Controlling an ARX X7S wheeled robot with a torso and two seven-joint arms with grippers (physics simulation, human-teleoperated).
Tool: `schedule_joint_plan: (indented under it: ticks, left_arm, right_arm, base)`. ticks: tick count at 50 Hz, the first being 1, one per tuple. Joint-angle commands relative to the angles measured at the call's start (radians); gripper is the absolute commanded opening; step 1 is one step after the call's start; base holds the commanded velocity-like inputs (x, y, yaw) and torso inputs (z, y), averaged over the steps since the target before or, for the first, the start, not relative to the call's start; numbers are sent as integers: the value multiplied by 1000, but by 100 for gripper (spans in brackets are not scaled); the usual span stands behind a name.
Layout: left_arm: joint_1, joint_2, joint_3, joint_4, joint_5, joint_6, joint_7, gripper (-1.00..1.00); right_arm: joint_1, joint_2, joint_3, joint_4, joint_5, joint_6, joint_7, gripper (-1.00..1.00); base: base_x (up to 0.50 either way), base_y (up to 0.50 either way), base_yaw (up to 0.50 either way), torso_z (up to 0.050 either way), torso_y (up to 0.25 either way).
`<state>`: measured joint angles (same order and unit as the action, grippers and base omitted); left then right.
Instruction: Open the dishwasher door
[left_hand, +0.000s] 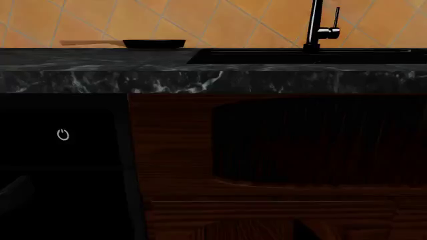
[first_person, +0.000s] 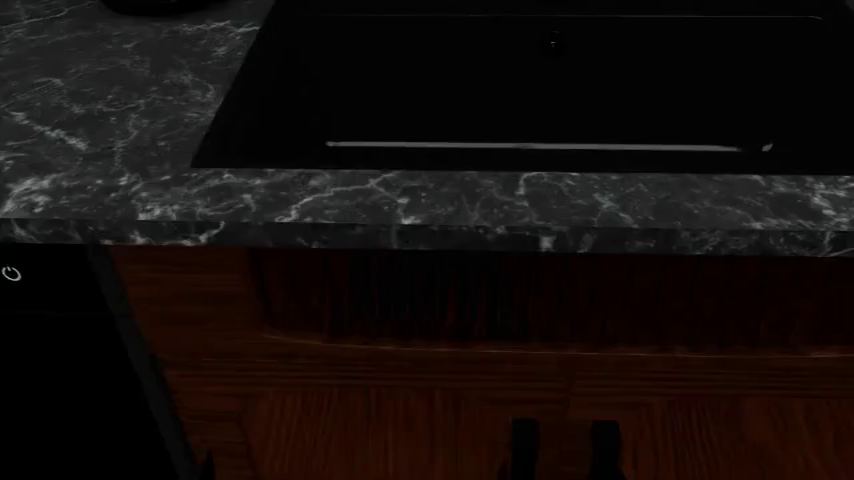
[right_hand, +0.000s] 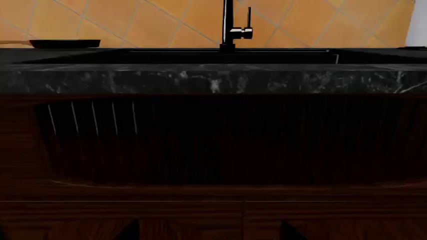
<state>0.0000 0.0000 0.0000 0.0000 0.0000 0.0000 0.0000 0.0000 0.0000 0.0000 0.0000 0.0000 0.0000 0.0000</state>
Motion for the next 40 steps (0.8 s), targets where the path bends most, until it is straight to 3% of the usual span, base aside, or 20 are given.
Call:
schedule_joint_plan:
  ticks: [1, 12, 40]
  left_arm:
    - [0, -11, 12, -3, -11, 3, -12, 100]
    - [7, -49, 59, 13, -66, 36, -20, 100]
    - [-11, -89, 99, -31, -84, 58, -75, 100]
  right_arm:
    - [-1, 9, -10, 4, 9, -5, 10, 100]
    - [-10, 48, -65, -40, 23, 14, 56, 100]
    - [-15, 83, -112, -52, 86, 13, 88, 100]
  base:
    - [0, 0, 0, 0, 0]
    - [0, 0, 0, 0, 0]
    - [0, 495, 0, 0, 0]
